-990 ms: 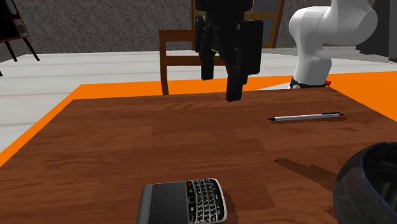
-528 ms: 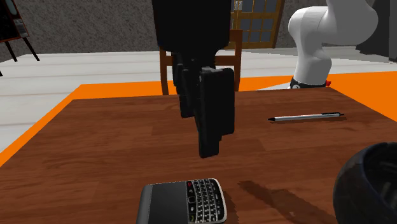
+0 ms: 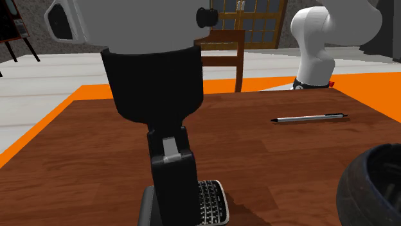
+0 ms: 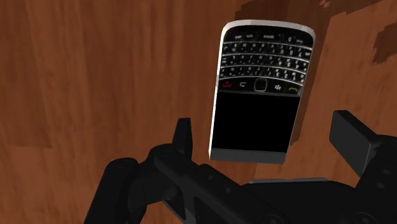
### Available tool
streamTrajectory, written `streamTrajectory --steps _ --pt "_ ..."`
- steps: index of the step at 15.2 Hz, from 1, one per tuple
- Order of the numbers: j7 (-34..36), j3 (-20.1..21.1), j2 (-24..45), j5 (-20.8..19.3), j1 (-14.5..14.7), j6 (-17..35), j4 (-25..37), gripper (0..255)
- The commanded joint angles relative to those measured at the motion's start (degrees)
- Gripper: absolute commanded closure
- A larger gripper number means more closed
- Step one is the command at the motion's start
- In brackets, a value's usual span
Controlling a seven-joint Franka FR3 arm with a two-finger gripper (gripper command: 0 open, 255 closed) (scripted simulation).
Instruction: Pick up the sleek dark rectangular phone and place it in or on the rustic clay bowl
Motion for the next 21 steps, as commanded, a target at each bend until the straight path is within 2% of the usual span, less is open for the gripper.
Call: streamTrajectory --steps 1,4,12,13,21 --pt "0.2 -0.1 0.9 -0.2 0.2 1.1 -0.1 0" --pt "0.3 -0.2 2.0 -0.4 0.3 3.2 -1.2 0" --pt "0.3 -0.2 2.0 -0.4 0.3 3.2 -1.2 0" --pt "0.3 -0.2 2.0 -0.4 0.3 3.2 -1.2 255" --pt "0.3 -0.2 2.0 -0.4 0.3 3.3 -1.3 255"
